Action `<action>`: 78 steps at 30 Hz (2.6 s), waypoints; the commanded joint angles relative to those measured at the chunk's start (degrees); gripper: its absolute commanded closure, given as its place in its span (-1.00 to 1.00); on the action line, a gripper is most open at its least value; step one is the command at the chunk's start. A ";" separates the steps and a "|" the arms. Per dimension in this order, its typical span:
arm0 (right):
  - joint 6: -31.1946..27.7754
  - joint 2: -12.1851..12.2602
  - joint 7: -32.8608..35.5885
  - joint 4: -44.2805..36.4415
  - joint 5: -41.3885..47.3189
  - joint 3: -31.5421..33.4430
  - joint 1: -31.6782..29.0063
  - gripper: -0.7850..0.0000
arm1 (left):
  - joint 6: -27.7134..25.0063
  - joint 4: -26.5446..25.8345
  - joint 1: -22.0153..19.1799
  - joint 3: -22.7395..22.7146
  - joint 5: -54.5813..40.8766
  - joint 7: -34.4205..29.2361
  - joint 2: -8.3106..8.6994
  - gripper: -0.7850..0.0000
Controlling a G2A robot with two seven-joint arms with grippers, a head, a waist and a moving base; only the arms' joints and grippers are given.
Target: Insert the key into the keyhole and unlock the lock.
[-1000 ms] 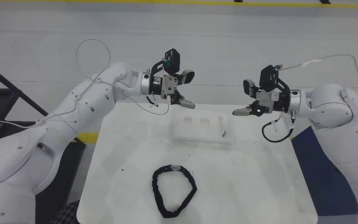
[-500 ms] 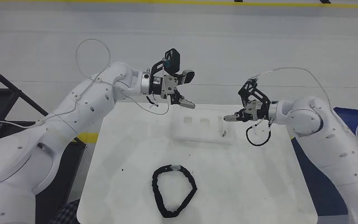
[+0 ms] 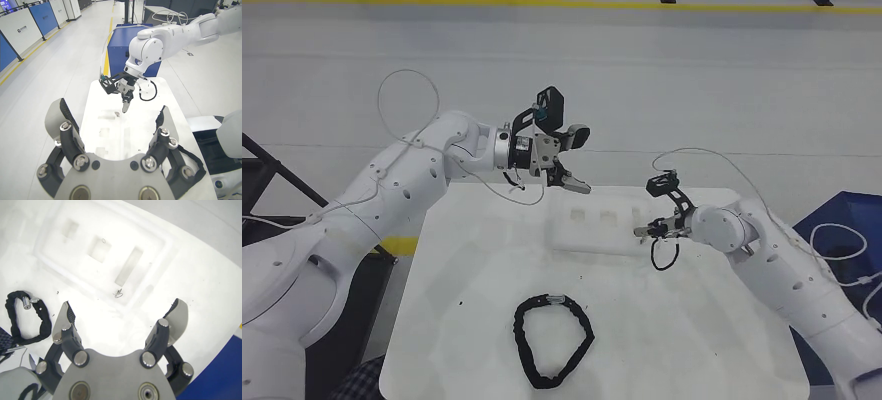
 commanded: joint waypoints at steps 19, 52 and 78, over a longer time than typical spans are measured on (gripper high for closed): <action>6.65 -3.84 -3.18 6.06 8.10 -2.32 1.19 -1.00 | 0.00 0.00 0.00 0.00 -0.01 -0.02 0.00 -1.00; 15.29 -10.17 2.28 13.07 5.18 -9.13 6.70 -0.78 | 0.00 0.00 0.00 0.00 -0.01 -0.02 0.00 -1.00; 19.72 -13.61 1.57 18.65 1.87 -9.17 6.72 0.50 | 0.00 0.00 0.00 0.00 -0.01 -0.02 0.00 -1.00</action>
